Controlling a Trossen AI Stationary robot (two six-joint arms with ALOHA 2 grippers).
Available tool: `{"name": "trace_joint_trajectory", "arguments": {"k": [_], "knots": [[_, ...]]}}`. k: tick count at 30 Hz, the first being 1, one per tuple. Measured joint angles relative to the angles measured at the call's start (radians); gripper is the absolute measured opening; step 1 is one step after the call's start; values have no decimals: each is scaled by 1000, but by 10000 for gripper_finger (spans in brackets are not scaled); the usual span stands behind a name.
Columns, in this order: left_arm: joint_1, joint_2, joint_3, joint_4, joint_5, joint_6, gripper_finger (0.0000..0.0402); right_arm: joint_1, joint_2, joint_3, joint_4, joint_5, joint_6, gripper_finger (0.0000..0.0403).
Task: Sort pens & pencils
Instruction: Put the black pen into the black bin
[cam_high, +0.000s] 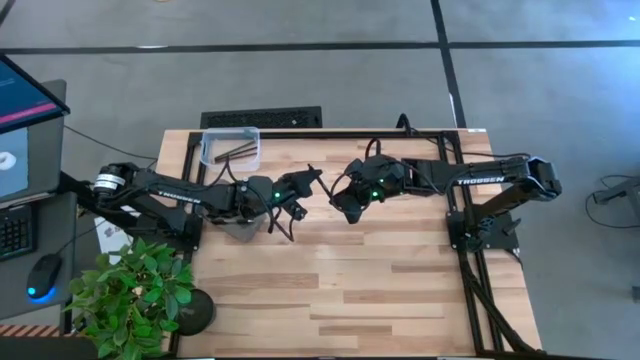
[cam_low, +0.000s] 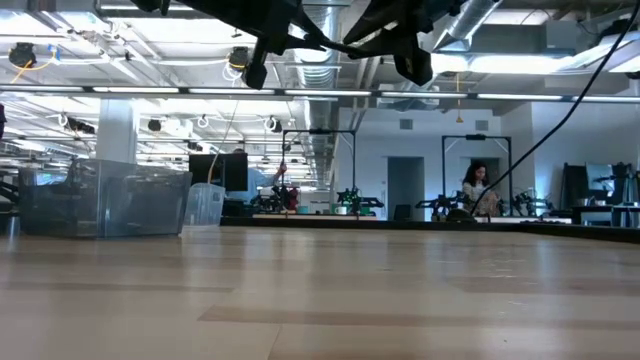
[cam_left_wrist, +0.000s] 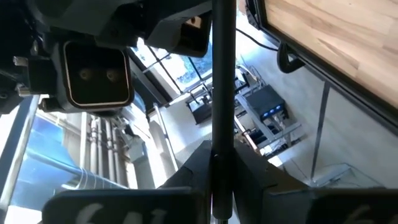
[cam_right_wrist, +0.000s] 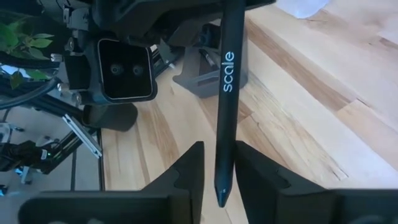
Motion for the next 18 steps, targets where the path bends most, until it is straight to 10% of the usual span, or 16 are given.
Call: {"name": "trace_joint_trajectory", "arguments": {"k": [18], "knots": [[-9, -37, 0, -199, -297, -373, 23, 57, -1, 0, -206, -32, -169, 265]]}}
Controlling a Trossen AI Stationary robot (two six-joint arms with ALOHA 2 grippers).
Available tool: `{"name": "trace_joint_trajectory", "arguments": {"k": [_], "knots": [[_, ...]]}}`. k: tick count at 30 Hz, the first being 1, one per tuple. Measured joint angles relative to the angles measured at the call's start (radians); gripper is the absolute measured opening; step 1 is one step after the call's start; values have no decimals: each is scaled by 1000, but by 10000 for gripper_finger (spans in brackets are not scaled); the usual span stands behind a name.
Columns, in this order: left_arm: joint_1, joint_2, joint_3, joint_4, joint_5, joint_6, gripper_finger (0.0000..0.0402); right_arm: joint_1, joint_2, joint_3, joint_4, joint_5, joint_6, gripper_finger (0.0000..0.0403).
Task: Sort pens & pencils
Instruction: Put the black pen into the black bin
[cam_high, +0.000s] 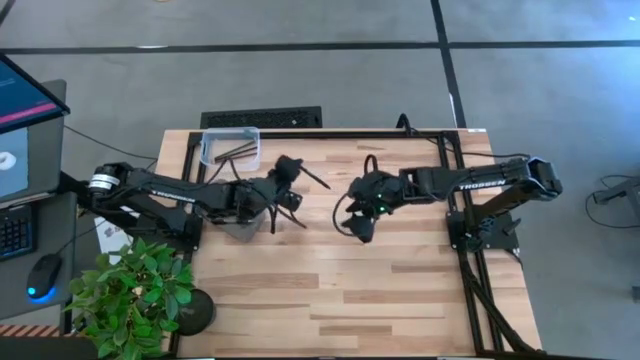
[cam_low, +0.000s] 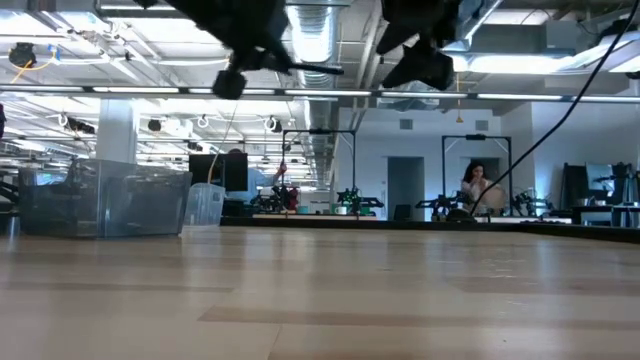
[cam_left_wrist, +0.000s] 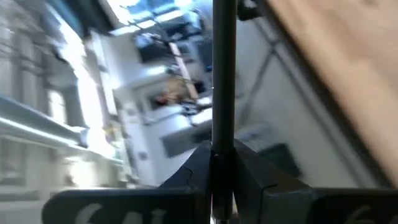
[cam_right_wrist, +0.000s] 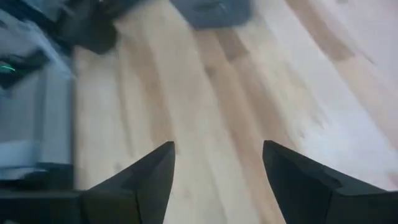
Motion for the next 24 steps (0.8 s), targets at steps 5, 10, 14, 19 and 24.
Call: {"name": "trace_joint_trajectory", "arguments": {"k": [5, 10, 14, 19, 24], "knots": [[-2, -103, 0, -351, 37, -381, 23, 46, -17, -1, -20, 190, -65, 265], [-4, -215, 0, -667, 90, -668, 23, 48, -66, 0, -9, 194, -134, 265], [-5, -266, 0, -942, 143, -896, 23, 37, -76, 0, -11, 197, -137, 265], [-5, -277, 1, -1244, 197, -1187, 23, 28, -62, 0, -17, 197, -160, 265], [-5, -274, 0, -1416, 340, -1340, 23, 19, -45, -1, -23, 197, -159, 265]]}}
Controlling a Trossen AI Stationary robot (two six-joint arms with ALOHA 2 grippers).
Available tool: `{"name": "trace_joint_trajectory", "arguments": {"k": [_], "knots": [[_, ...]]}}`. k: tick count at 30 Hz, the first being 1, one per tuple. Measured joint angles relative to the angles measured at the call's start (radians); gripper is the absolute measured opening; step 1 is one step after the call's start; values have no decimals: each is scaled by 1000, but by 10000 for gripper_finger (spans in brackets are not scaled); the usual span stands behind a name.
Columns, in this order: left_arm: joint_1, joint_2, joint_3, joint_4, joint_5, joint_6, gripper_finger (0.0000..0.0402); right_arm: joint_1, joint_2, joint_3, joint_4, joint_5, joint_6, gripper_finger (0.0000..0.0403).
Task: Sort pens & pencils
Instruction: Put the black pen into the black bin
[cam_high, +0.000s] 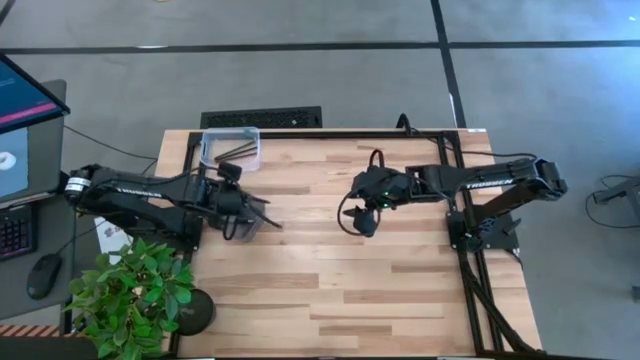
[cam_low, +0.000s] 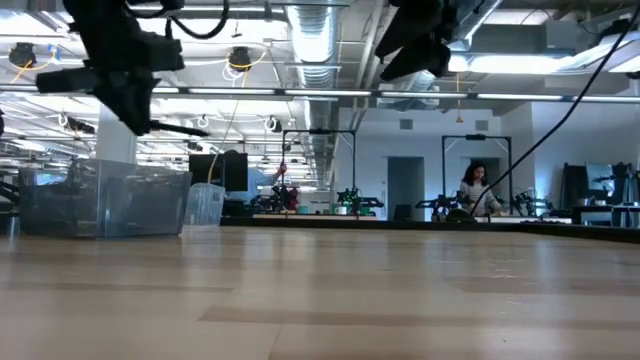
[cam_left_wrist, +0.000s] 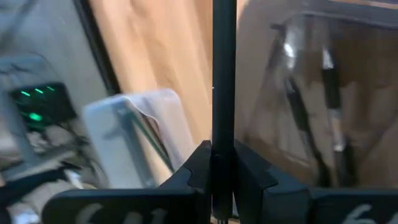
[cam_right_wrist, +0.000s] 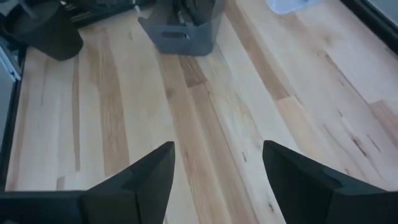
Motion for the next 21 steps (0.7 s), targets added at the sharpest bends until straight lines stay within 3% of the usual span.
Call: {"name": "trace_joint_trajectory", "arguments": {"k": [8, 21], "knots": [[0, 0, 0, -146, 81, -93, 23, 3, 10, 1, -5, 0, 8, 265], [20, 0, -35, -130, 269, -117, 23, 21, 10, 1, -11, 0, 27, 265]]}}
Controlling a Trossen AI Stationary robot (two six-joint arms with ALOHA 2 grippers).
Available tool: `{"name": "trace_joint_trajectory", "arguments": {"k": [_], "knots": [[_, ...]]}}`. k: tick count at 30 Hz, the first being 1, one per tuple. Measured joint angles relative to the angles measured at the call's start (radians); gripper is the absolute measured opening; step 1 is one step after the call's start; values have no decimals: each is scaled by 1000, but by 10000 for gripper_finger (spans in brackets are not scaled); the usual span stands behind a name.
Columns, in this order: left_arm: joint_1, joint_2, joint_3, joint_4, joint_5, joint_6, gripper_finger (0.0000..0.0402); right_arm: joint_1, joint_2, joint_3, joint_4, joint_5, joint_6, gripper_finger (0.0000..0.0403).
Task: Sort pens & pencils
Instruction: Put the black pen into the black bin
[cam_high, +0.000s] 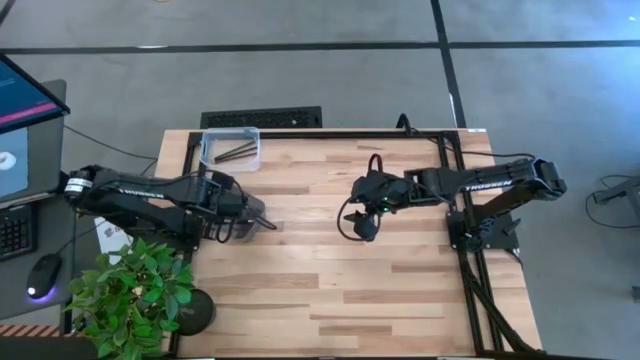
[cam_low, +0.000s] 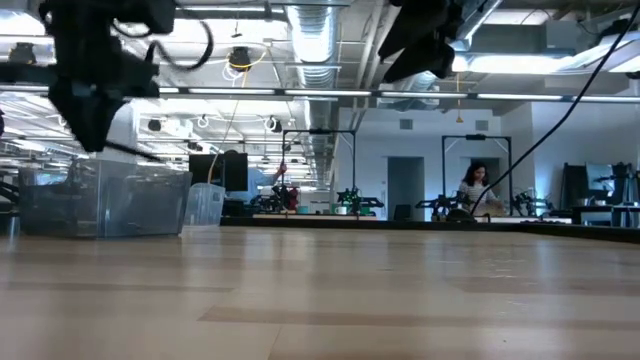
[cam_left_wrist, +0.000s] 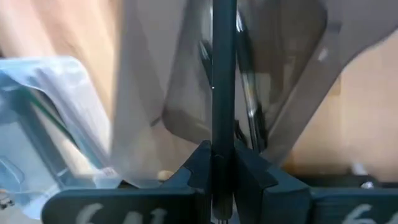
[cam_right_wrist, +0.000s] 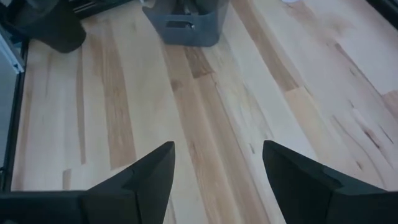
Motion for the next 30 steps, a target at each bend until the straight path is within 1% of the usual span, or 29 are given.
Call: {"name": "trace_joint_trajectory", "arguments": {"k": [4, 7, 10, 12, 19, 21, 26, 30], "knots": [[5, 0, -94, 30, 1, 13, 23, 19, 0, 0, 0, 0, 0, 265], [5, 0, -157, 119, 10, 43, 23, 27, 0, 0, 0, 0, 3, 265], [12, 0, -203, 208, 47, 88, 23, 28, 0, 0, 1, 0, 19, 265], [24, 0, -217, 240, 65, 128, 23, 28, 0, 0, 1, 0, 26, 265], [110, 0, -223, 240, 129, 178, 29, 30, 0, 0, 1, 0, 45, 265], [130, 0, -223, 240, 121, 175, 31, 34, 0, 0, 1, 0, 45, 265], [155, 0, -223, 245, 53, 147, 44, 34, 0, 0, 1, 0, 45, 265], [158, 0, -224, 254, 45, 146, 50, 34, 0, 0, 1, 0, 44, 265]]}}
